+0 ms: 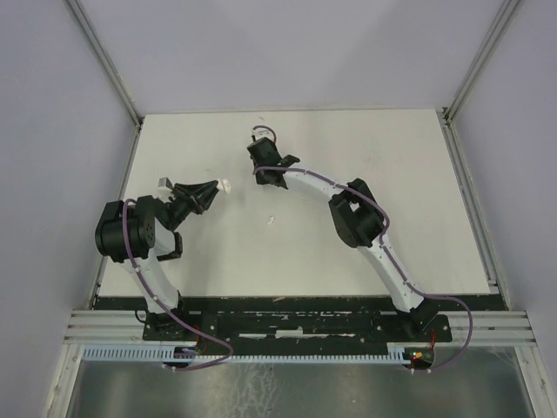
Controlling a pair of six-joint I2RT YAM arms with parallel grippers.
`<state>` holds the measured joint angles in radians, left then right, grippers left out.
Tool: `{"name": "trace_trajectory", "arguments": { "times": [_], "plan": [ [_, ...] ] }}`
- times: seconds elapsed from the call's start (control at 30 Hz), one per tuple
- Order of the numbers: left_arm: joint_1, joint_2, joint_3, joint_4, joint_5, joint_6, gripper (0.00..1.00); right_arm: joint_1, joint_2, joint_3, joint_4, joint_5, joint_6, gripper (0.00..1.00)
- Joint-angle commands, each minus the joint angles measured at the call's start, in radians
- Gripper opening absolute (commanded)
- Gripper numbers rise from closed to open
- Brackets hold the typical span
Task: Insert the wireless bluetooth earbuds into the charging case
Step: Pick up the earbud from the center of the board.
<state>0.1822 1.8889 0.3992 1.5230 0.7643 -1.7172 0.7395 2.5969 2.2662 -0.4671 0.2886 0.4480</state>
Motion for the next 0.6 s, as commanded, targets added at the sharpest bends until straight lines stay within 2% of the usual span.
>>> {"name": "trace_trajectory", "arguments": {
  "times": [0.0, 0.2, 0.57],
  "plan": [
    [0.001, 0.006, 0.022, 0.205, 0.029, -0.027, 0.03, -0.02, -0.178, -0.296, 0.268, -0.025, -0.018, 0.09],
    [-0.019, 0.01, 0.037, 0.199, 0.03, -0.028, 0.03, -0.045, -0.349, -0.548, 0.513, -0.04, -0.058, 0.07],
    [-0.161, 0.038, 0.098, 0.168, -0.02, -0.065, 0.03, -0.109, -0.625, -1.063, 1.074, -0.177, 0.008, 0.05]
  ]
}}
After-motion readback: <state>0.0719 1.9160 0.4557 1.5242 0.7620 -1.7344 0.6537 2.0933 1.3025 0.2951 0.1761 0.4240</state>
